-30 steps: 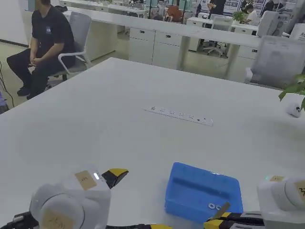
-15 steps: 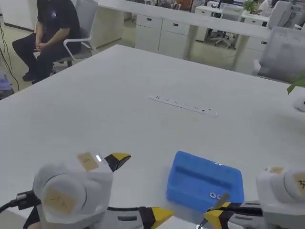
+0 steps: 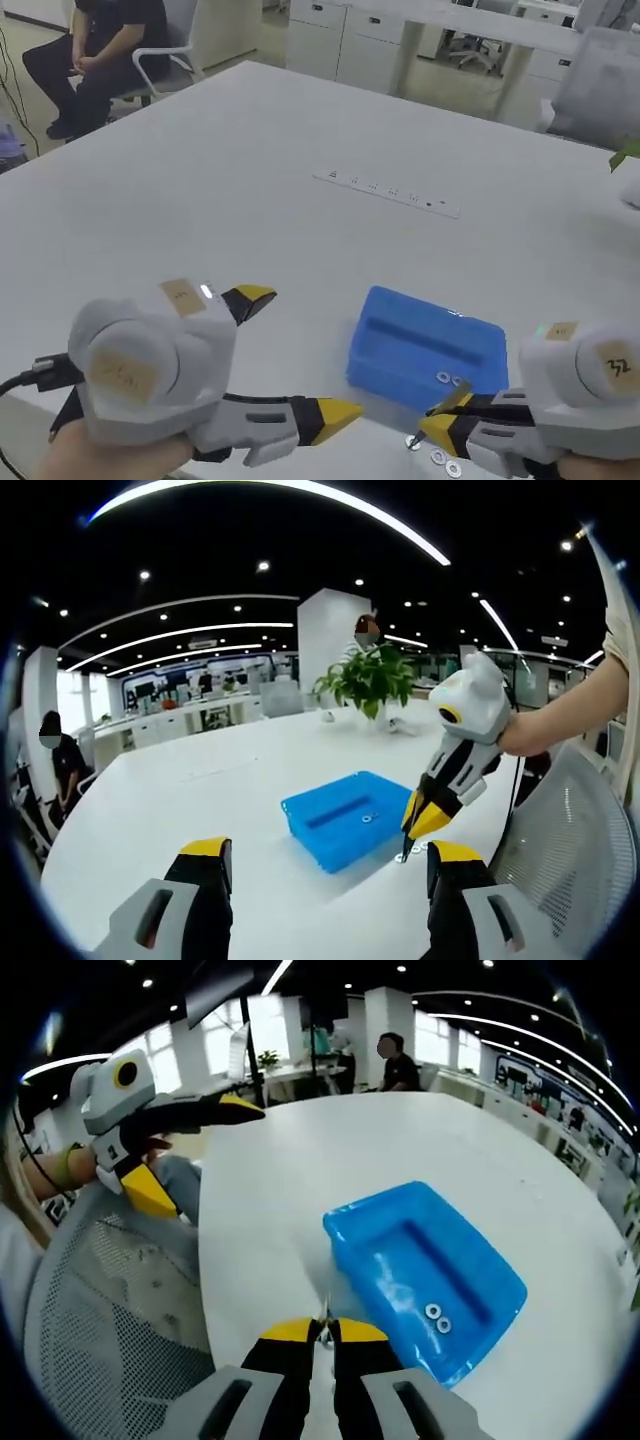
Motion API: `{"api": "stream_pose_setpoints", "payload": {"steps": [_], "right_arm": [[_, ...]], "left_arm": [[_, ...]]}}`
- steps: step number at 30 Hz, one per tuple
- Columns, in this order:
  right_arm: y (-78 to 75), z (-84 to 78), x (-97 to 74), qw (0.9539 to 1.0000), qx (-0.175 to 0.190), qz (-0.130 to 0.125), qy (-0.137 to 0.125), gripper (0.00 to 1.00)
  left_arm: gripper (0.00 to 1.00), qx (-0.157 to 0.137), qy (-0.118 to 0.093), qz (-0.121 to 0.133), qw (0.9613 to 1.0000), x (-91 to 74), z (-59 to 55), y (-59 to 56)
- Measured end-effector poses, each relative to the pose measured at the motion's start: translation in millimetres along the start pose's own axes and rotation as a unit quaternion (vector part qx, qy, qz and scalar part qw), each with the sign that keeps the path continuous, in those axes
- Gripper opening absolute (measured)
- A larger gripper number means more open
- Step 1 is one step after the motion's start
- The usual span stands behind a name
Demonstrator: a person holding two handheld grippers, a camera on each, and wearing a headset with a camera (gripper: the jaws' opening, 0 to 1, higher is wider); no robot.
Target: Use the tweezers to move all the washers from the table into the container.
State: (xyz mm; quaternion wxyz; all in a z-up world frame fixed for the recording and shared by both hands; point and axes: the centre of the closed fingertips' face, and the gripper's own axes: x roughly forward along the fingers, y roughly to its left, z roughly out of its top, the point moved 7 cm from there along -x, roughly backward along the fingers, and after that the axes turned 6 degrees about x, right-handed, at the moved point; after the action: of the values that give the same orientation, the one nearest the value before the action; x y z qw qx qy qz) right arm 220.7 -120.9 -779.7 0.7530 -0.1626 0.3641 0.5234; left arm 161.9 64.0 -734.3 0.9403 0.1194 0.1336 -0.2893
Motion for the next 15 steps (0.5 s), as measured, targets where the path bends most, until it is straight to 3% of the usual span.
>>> {"api": "stream_pose_setpoints", "payload": {"steps": [15], "right_arm": [[-2.5, 0.9, 1.0, 0.9999, 0.007, -0.008, -0.009, 0.03]], "left_arm": [[0.8, 0.002, -0.007, 0.009, 0.9999, -1.7, 2.6, 1.2]]}}
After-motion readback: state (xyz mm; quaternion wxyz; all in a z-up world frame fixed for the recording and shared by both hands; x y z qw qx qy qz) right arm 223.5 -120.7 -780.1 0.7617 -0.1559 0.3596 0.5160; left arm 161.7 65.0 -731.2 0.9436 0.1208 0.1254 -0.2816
